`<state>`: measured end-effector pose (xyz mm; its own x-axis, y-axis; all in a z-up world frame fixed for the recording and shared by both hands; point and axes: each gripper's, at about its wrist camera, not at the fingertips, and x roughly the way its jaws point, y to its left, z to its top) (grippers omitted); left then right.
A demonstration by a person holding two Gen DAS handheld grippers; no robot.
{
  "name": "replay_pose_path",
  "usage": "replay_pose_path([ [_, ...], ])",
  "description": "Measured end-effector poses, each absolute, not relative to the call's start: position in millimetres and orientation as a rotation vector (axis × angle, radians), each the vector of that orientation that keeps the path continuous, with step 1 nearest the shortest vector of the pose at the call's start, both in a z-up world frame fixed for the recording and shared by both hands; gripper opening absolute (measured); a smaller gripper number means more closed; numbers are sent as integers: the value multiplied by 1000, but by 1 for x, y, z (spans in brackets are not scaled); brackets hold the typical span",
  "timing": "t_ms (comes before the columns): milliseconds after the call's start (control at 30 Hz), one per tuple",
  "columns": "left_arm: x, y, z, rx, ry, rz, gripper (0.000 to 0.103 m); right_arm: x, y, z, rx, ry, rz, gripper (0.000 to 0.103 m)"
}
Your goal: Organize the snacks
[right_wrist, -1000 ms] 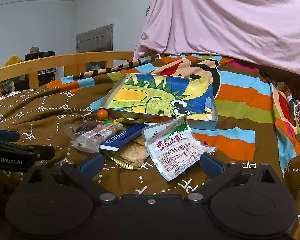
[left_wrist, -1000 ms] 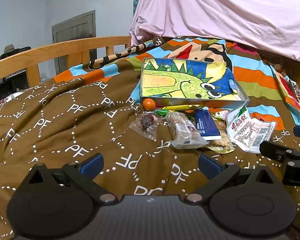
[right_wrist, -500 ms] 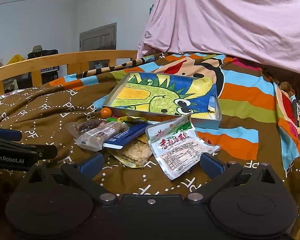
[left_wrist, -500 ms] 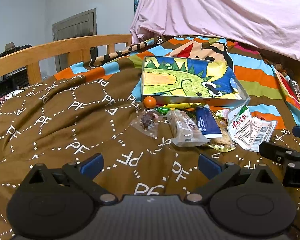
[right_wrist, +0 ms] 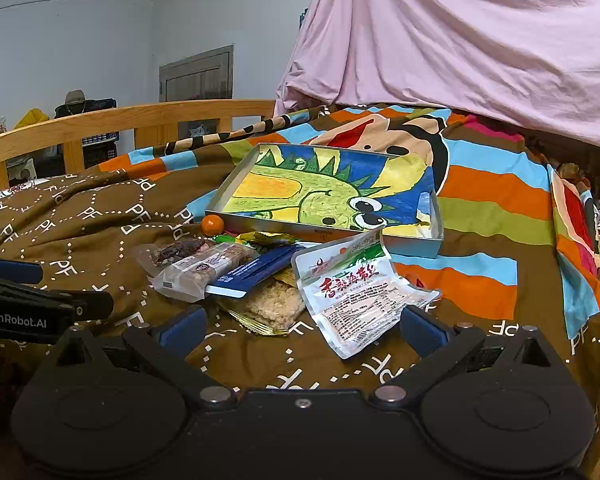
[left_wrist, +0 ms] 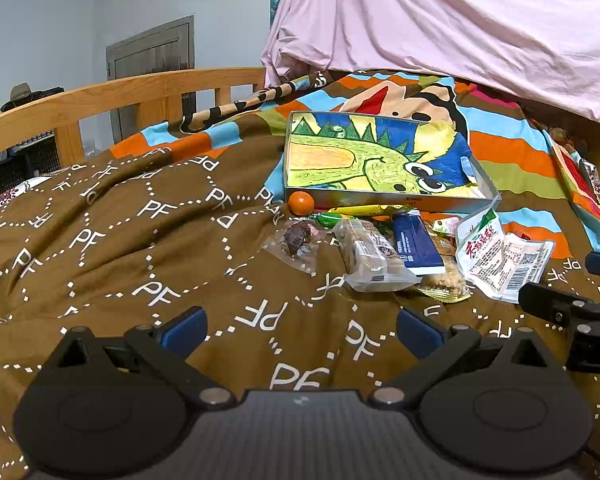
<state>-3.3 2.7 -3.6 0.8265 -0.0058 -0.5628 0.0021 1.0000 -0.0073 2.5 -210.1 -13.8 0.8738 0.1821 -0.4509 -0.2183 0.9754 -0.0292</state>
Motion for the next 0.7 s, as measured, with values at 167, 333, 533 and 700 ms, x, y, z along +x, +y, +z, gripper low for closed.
replay_pose_path([
  [167, -3, 3, -4, -7, 599, -4, 103, 2, -210, -14, -82, 462, 209, 103],
  [333, -3, 3, -4, -6, 599, -4, 103, 2, -210, -14, -80, 464, 210, 103],
  [533, -3, 4, -5, -7, 604, -3, 103, 2, -209, -14, -86, 461, 195, 102],
  [700, -3, 5, -5, -10, 608, -2, 103, 3, -210, -15, -80, 463, 192, 102],
])
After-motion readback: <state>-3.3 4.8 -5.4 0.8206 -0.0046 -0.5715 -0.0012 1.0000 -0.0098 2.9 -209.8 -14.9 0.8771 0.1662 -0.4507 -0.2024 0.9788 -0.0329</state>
